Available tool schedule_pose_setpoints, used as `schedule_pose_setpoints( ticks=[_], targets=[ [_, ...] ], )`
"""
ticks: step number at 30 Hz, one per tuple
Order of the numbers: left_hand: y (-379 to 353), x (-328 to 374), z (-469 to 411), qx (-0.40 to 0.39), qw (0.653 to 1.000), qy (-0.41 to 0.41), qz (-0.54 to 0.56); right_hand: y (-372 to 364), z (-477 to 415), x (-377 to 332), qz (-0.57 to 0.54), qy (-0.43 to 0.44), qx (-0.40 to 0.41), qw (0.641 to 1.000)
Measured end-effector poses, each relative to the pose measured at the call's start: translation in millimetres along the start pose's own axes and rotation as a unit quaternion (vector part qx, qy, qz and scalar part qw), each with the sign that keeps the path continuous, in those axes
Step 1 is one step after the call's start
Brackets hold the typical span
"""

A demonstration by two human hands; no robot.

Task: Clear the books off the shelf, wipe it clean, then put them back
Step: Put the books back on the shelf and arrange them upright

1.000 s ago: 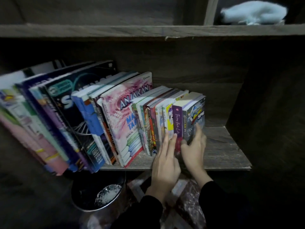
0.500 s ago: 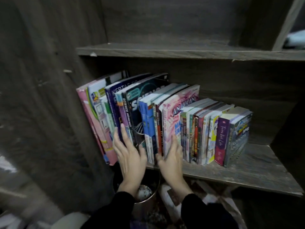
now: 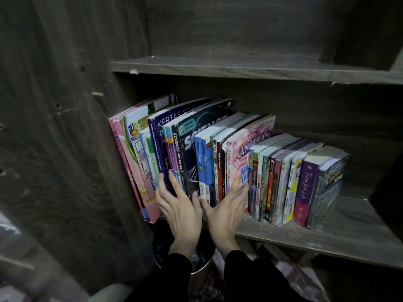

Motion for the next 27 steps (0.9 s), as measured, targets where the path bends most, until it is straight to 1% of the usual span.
schedule_pose_setpoints(
  ticks=[2, 6, 8, 12, 14, 16, 19, 20, 22, 23, 24, 25, 26, 27],
  targets=[
    [-4.2, -0.8, -0.5, 0.027, 0.999, -0.004, -0.017, -1.9, 3.0, 0.8, 0.012, 0.023, 0.02, 0.999],
    [-5.6, -4.8, -1.9, 0.052, 0.998, -0.015, -0.015, -11.1, 9.2, 8.4, -0.011, 0.016, 0.024, 1.0],
    [-4.4, -6.0, -3.1, 0.048, 0.999, -0.02, -0.01, -16.2, 8.4, 11.9, -0.015, 0.016, 0.027, 0.999],
    [-3.9, -6.9, -3.9, 0.043, 0.998, -0.025, 0.04, -17.7, 7.9, 14.6, -0.031, 0.01, 0.026, 0.999],
    [-3.8, -5.5, -2.2, 0.051, 0.997, -0.038, 0.053, -10.6, 6.5, 20.3, -0.038, 0.025, 0.017, 0.999],
    [-5.4, -4.9, -0.9, 0.057, 0.996, -0.038, 0.053, -1.3, 4.8, 26.1, -0.044, 0.038, -0.003, 0.998],
    [-1.3, 5.9, 7.2, 0.083, 0.996, -0.009, 0.031, 11.4, 2.3, 23.7, -0.047, 0.038, -0.079, 0.995],
    [3.8, 16.1, 13.8, 0.107, 0.993, -0.027, 0.032, 14.8, 1.2, 23.0, -0.048, 0.036, -0.11, 0.992],
    [11.6, 43.7, 32.5, 0.149, 0.979, -0.122, 0.066, 31.3, -2.5, 24.6, -0.069, 0.053, -0.138, 0.987],
    [13.1, 59.1, 42.3, 0.145, 0.969, -0.171, 0.101, 46.1, -5.4, 26.3, -0.09, 0.079, -0.12, 0.985],
    [11.1, 73.0, 49.9, 0.12, 0.961, -0.205, 0.145, 65.1, -8.7, 28.5, -0.114, 0.114, -0.08, 0.984],
    [5.6, 85.7, 55.1, 0.081, 0.953, -0.223, 0.187, 87.1, -13.5, 34.6, -0.131, 0.143, -0.023, 0.981],
    [-2.9, 96.5, 57.9, 0.037, 0.948, -0.225, 0.22, 109.7, -20.9, 46.1, -0.137, 0.15, 0.044, 0.978],
    [-12.3, 106.1, 59.3, -0.004, 0.947, -0.215, 0.238, 130.5, -32.4, 59.2, -0.129, 0.13, 0.108, 0.977]
  ],
)
Point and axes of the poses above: each hand's wrist, its own z-axis away from the middle knuckle, its own y-axis out of the back of the hand, x = y × z, the point moved 4 cm from there along -z, towards the middle knuckle, and after that the axes turned 12 degrees about -z, right-handed, at the moved point
